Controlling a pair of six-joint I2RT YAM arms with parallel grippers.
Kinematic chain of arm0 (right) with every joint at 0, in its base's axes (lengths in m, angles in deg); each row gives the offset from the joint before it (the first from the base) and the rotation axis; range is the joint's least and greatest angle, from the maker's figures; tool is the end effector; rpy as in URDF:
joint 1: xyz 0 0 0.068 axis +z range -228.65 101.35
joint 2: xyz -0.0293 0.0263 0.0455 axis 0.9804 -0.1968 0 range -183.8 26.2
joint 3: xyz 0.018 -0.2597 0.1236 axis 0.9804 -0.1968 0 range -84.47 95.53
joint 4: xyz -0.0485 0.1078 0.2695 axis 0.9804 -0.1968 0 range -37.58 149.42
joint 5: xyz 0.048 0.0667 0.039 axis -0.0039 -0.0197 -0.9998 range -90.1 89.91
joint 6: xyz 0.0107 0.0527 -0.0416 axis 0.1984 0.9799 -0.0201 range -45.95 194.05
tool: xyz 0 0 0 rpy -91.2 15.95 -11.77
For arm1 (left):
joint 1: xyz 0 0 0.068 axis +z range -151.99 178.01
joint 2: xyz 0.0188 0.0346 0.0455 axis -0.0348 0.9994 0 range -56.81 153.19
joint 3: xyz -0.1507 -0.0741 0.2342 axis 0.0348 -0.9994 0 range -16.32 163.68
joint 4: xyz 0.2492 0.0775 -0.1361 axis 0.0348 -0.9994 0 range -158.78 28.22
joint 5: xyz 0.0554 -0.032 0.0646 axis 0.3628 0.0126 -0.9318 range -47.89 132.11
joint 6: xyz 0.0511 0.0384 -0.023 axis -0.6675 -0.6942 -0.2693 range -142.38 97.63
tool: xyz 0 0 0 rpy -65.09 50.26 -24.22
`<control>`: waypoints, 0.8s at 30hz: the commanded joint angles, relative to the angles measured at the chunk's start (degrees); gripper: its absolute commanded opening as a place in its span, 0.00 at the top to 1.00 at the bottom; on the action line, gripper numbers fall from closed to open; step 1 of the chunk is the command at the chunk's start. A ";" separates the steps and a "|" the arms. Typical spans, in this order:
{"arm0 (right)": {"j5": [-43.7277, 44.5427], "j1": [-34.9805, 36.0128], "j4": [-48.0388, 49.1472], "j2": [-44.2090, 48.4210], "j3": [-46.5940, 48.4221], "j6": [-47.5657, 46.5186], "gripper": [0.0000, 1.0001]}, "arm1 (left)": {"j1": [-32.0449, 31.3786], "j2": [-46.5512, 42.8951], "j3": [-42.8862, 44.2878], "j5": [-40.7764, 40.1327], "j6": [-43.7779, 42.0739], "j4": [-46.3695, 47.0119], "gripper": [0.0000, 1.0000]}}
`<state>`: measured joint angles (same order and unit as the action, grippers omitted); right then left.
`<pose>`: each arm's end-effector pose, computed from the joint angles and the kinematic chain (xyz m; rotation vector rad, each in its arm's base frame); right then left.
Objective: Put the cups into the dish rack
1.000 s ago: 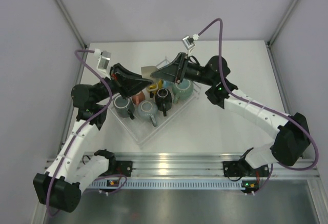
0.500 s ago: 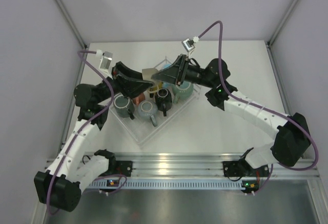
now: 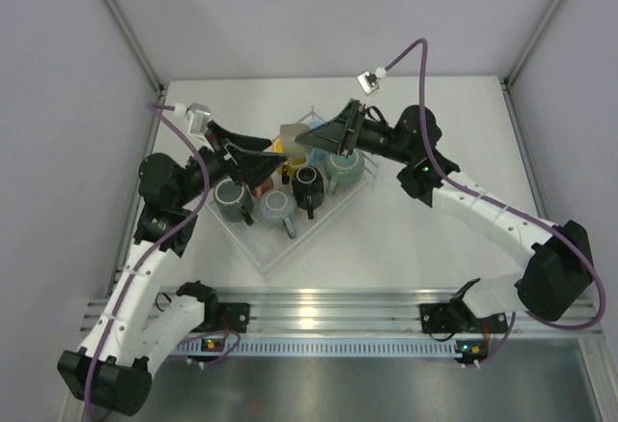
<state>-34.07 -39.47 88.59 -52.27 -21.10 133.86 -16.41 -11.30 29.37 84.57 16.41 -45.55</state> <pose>0.2642 0.2546 0.4017 -0.3135 1.6038 1.7848 0.1972 -0.0888 0.4063 0.3885 1.4245 -1.2395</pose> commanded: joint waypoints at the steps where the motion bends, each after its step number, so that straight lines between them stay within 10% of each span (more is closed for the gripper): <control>1: 3.12 -0.77 -5.77 2.98 1.66 -5.66 1.00 | -0.18 0.27 4.31 -7.73 -4.94 -10.94 0.09; 14: 15.51 5.37 -28.70 0.52 10.97 -21.92 1.00 | 3.59 11.07 27.15 -57.04 -3.98 -48.18 0.02; 24: 29.39 20.30 -41.19 -10.28 20.81 -34.05 1.00 | 28.73 27.95 36.05 -24.27 3.66 -52.44 0.02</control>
<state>-11.49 -23.03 51.95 -59.92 -5.51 105.69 9.91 15.28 63.19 49.97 16.96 -94.84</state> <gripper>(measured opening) 0.593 0.980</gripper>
